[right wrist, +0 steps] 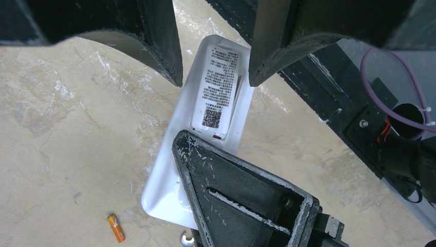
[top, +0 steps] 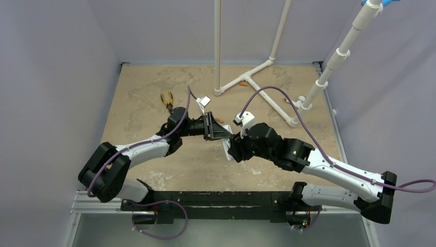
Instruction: Load the batteries into the remote control
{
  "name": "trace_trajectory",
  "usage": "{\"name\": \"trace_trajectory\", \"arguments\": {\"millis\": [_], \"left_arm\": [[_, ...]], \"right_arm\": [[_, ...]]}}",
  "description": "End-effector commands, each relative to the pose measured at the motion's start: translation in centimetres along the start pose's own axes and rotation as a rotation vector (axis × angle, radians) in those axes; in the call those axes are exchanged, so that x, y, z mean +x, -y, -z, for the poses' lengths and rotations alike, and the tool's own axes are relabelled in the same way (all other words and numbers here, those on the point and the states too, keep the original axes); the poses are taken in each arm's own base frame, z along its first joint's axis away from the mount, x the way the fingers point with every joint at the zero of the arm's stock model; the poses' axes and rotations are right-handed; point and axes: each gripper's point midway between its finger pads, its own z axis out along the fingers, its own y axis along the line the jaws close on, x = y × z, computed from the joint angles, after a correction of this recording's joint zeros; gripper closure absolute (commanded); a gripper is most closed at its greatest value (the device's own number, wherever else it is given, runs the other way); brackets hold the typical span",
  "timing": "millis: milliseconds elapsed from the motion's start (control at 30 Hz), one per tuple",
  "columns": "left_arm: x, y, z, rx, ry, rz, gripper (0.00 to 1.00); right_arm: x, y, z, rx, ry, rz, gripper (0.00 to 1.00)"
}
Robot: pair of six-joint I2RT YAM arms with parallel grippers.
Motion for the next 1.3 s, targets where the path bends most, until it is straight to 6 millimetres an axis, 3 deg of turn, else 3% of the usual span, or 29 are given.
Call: {"name": "trace_trajectory", "arguments": {"millis": [0,233,500,800,1100,1267], "left_arm": [[-0.6,1.5,-0.3,0.048,0.016,-0.037,1.0],[-0.6,1.5,-0.3,0.047,0.017,-0.035,1.0],[-0.7,1.5,-0.5,0.051,0.011,-0.032,1.0],[-0.6,1.1,-0.5,0.041,0.014,-0.026,1.0],[-0.4,0.8,-0.4,0.035,0.01,-0.022,1.0],[-0.4,0.9,-0.3,0.035,0.011,-0.023,1.0]], "right_arm": [[-0.8,-0.1,0.1,0.009,0.024,0.0,0.51],[-0.5,-0.2,-0.1,0.009,-0.002,0.014,0.56],[0.0,-0.5,-0.4,-0.002,-0.037,0.032,0.73],[-1.8,-0.3,1.1,-0.003,0.048,0.013,0.76],[-2.6,-0.5,2.0,-0.023,0.116,-0.046,1.0],[-2.2,-0.9,1.7,-0.041,0.099,-0.053,1.0]]}}
